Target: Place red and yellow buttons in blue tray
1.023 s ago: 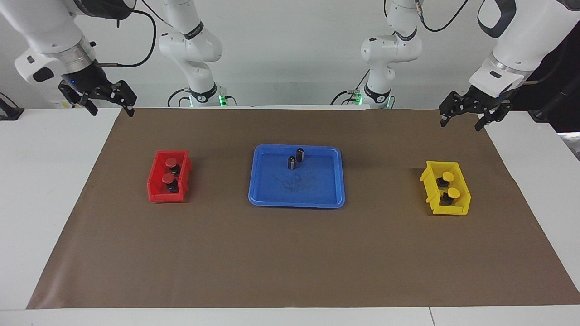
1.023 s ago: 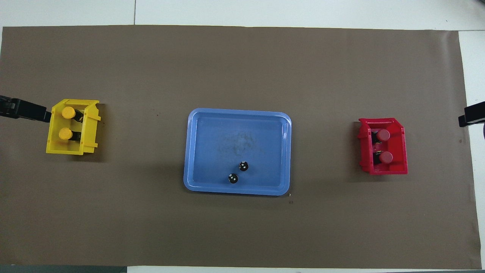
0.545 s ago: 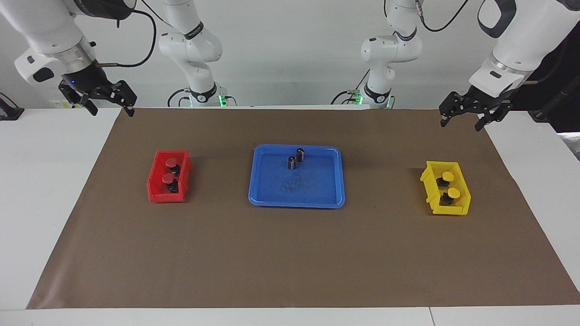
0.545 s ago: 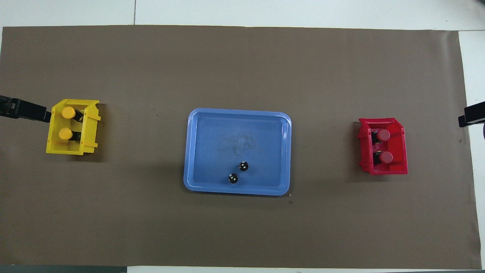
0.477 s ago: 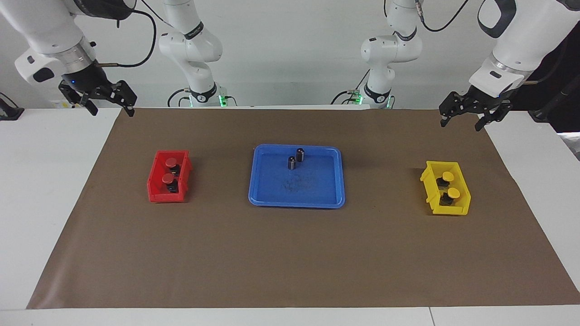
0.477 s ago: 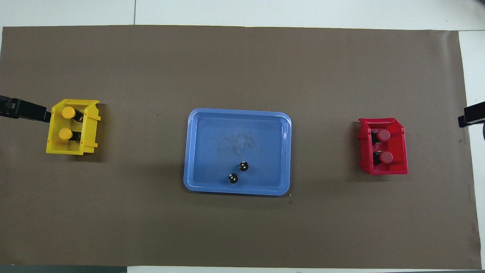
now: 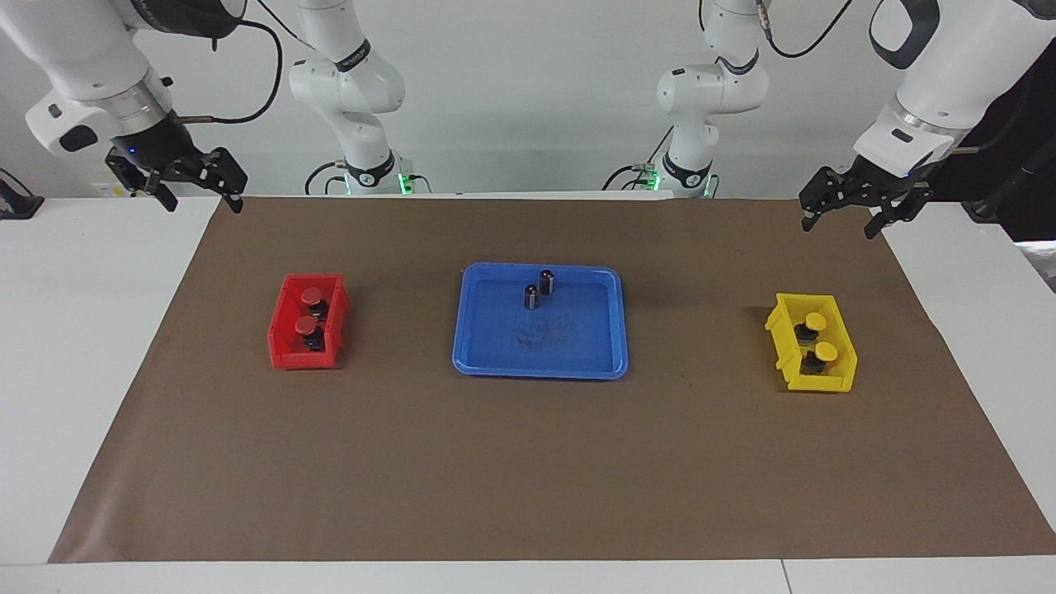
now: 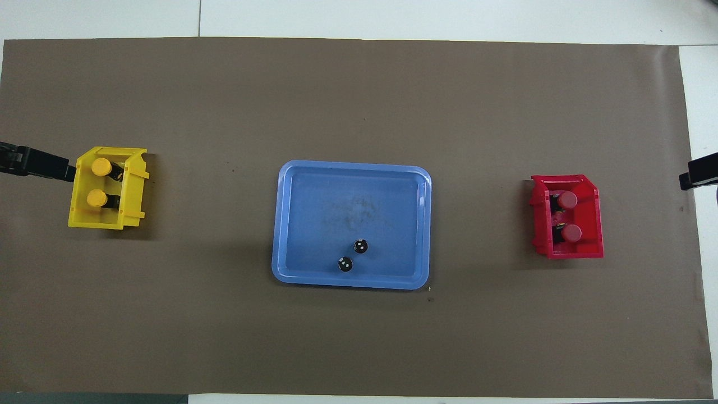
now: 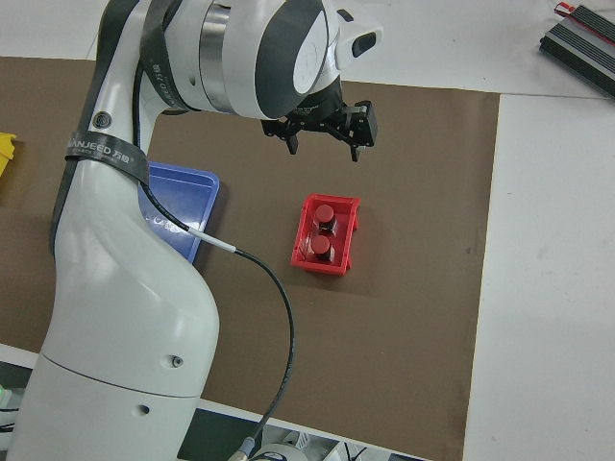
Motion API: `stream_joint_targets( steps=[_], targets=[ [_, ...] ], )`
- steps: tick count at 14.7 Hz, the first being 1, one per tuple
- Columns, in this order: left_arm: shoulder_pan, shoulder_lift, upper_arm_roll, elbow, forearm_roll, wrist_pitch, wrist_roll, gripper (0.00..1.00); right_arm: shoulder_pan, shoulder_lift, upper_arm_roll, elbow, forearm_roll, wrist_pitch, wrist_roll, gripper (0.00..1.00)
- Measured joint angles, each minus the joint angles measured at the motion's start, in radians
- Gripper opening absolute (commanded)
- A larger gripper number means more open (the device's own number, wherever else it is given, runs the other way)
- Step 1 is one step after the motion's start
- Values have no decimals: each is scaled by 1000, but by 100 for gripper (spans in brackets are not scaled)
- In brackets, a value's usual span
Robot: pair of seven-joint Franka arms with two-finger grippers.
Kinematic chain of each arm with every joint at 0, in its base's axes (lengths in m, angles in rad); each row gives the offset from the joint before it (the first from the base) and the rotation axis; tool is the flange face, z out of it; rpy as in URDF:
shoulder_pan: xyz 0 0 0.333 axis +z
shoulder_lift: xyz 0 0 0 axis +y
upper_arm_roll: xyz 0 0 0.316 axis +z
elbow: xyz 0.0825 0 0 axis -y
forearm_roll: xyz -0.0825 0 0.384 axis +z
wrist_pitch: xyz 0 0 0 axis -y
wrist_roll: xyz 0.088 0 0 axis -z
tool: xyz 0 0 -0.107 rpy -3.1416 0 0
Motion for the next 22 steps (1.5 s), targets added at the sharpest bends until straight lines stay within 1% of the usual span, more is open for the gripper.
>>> stream_joint_targets(
  steps=[2,4,8,11,14,15,16,17,22],
  targets=[
    [0,0,0,0,0,0,0,100,2,0,3,-8,1,27,0,79],
    [0,0,0,0,0,0,0,100,14,-2,6,-66,2,100,0,77],
    [0,0,0,0,0,0,0,100,44,1,10,-262,2,310,0,75],
    [0,0,0,0,0,0,0,100,44,25,9,-381,2,470,0,75],
    [0,0,0,0,0,0,0,100,39,38,6,-500,2,604,0,75],
    [0,0,0,0,0,0,0,100,39,39,6,-532,2,633,0,74],
    [0,0,0,0,0,0,0,100,39,41,6,-554,2,649,0,70],
    [0,0,0,0,0,0,0,100,39,42,6,-567,2,656,0,69],
    [0,0,0,0,0,0,0,100,39,50,6,-611,38,733,0,67]
  ],
)
